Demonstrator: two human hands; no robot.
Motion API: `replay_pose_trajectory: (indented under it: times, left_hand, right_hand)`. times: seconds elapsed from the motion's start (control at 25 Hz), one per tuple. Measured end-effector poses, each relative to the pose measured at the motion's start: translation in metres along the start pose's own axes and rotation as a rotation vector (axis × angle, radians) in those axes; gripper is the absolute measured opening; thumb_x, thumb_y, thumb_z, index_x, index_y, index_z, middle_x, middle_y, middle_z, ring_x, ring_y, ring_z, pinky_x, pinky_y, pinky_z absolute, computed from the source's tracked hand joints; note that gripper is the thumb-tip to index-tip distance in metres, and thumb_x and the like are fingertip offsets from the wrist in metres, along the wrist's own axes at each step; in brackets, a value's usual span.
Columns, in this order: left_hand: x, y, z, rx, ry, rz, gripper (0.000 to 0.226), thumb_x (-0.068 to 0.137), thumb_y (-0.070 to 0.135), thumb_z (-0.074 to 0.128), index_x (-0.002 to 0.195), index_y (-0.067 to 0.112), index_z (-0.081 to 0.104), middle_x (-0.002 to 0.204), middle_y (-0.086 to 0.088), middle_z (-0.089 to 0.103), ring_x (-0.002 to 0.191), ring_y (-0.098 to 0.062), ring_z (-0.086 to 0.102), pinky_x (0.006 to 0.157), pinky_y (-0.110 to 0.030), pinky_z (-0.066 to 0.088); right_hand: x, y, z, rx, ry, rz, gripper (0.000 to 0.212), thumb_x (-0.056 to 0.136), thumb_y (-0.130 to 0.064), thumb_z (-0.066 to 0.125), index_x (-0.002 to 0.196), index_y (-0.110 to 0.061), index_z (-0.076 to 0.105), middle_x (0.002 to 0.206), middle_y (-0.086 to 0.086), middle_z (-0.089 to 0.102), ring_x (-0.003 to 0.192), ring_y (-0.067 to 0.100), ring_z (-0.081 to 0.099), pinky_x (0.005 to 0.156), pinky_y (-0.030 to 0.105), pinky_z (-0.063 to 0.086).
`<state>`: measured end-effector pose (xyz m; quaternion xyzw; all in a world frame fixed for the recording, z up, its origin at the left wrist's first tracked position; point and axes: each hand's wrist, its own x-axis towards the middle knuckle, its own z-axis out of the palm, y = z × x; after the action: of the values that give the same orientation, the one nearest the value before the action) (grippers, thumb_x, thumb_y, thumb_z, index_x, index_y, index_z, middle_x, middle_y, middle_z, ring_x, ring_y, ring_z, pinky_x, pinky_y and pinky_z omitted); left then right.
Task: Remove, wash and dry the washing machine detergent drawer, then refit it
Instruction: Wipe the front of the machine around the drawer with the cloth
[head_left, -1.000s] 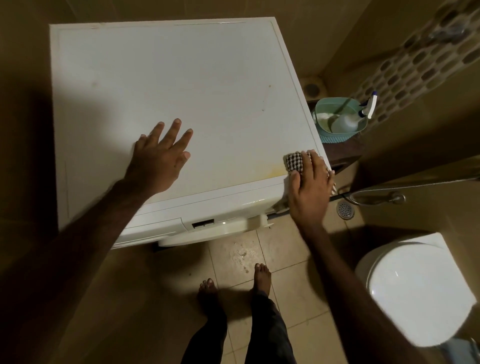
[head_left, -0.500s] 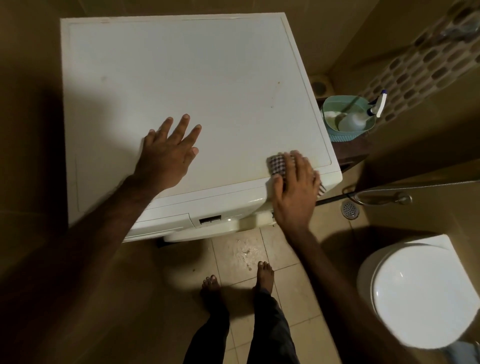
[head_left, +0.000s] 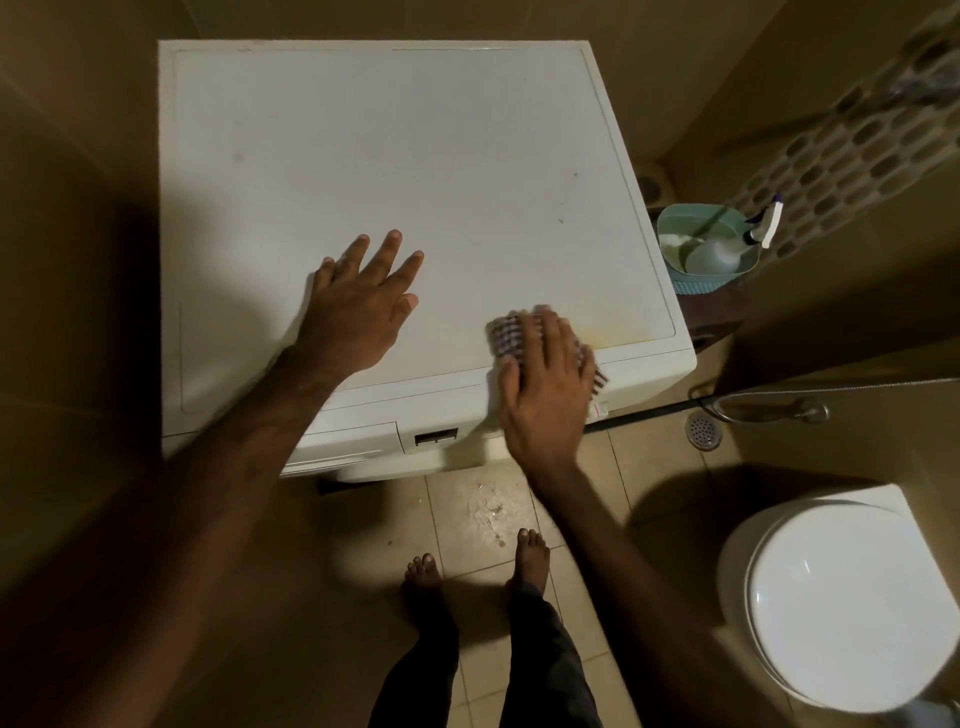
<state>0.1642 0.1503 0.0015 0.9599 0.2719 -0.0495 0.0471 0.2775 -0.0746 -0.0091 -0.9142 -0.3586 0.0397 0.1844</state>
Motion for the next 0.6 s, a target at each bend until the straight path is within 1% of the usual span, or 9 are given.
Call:
replay_pose_trajectory:
  times: [0.08,0.16,0.24,0.32,0.4,0.44,0.48,0.56,0.6]
  left_hand:
    - [0.0,-0.001,-0.003,-0.014,-0.002,0.003,0.057,0.107,0.045,0.035,0.161,0.028,0.028,0.171,-0.003,0.019,0.155,-0.037,0.023,0.112,-0.063,0.032]
    - [0.001,-0.005,-0.007,-0.078,-0.015,0.002,0.057,0.107,0.048,0.037,0.161,0.033,0.027,0.172,0.003,0.016,0.157,-0.031,0.018,0.116,-0.06,0.029]
    - [0.002,-0.015,-0.014,-0.219,-0.066,-0.005,0.056,0.105,0.048,0.045,0.159,0.039,0.03,0.171,0.012,0.015,0.158,-0.02,0.015,0.121,-0.055,0.027]
    - [-0.008,-0.03,-0.023,-0.385,-0.109,-0.036,0.061,0.1,0.044,0.061,0.156,0.039,0.038,0.169,0.016,0.019,0.156,-0.012,0.018,0.124,-0.047,0.026]
    - [-0.026,-0.041,-0.029,-0.376,-0.075,-0.027,0.073,0.092,0.041,0.074,0.156,0.031,0.041,0.169,0.009,0.023,0.155,-0.016,0.025,0.123,-0.047,0.029]
    - [-0.035,-0.046,-0.031,-0.316,-0.04,-0.016,0.078,0.089,0.043,0.076,0.157,0.026,0.041,0.169,0.003,0.025,0.155,-0.022,0.027,0.122,-0.05,0.031]
    - [-0.042,-0.052,-0.033,-0.257,-0.02,-0.015,0.082,0.088,0.046,0.077,0.157,0.022,0.04,0.169,-0.002,0.025,0.154,-0.027,0.029,0.12,-0.054,0.031]
    - [-0.05,-0.067,-0.039,-0.196,-0.065,-0.056,0.086,0.088,0.053,0.073,0.159,0.022,0.035,0.17,-0.005,0.022,0.155,-0.031,0.025,0.118,-0.058,0.03]
    - [-0.052,-0.077,-0.042,-0.18,-0.121,-0.088,0.088,0.089,0.057,0.07,0.16,0.024,0.031,0.171,-0.003,0.018,0.156,-0.031,0.022,0.119,-0.058,0.028]
  right_hand:
    - [-0.023,-0.033,0.01,-0.02,-0.127,-0.263,0.059,0.109,-0.041,0.035,0.165,-0.023,0.031,0.173,0.003,0.026,0.16,0.023,0.022,0.131,0.053,0.013]
    - [-0.04,-0.021,0.007,-0.057,-0.193,-0.393,0.06,0.11,-0.044,0.033,0.167,-0.024,0.024,0.175,0.002,0.019,0.162,0.021,0.014,0.132,0.051,0.009]
    - [-0.034,0.013,-0.002,-0.065,-0.142,-0.276,0.061,0.11,-0.046,0.031,0.166,-0.024,0.026,0.175,0.001,0.019,0.162,0.021,0.015,0.131,0.054,0.011]
    - [-0.016,0.032,-0.006,-0.027,-0.053,-0.056,0.059,0.109,-0.044,0.031,0.164,-0.022,0.032,0.174,0.002,0.025,0.161,0.022,0.019,0.129,0.058,0.015]
    - [-0.008,0.01,0.003,0.001,0.01,0.074,0.058,0.109,-0.042,0.032,0.164,-0.022,0.033,0.173,0.003,0.026,0.161,0.023,0.019,0.128,0.06,0.016]
    - [-0.011,-0.015,0.01,-0.002,-0.006,0.036,0.059,0.109,-0.042,0.032,0.165,-0.022,0.031,0.174,0.004,0.023,0.161,0.024,0.018,0.129,0.06,0.014]
    - [-0.022,-0.04,0.017,-0.011,-0.065,-0.086,0.06,0.11,-0.043,0.03,0.166,-0.024,0.027,0.175,0.005,0.019,0.162,0.025,0.015,0.13,0.059,0.012]
    - [-0.052,-0.069,0.024,-0.032,-0.202,-0.373,0.061,0.111,-0.045,0.027,0.168,-0.027,0.018,0.177,0.004,0.011,0.163,0.024,0.01,0.131,0.056,0.008]
    - [-0.059,-0.065,0.025,-0.044,-0.234,-0.439,0.061,0.111,-0.045,0.027,0.168,-0.028,0.016,0.177,0.004,0.01,0.163,0.023,0.008,0.131,0.055,0.008]
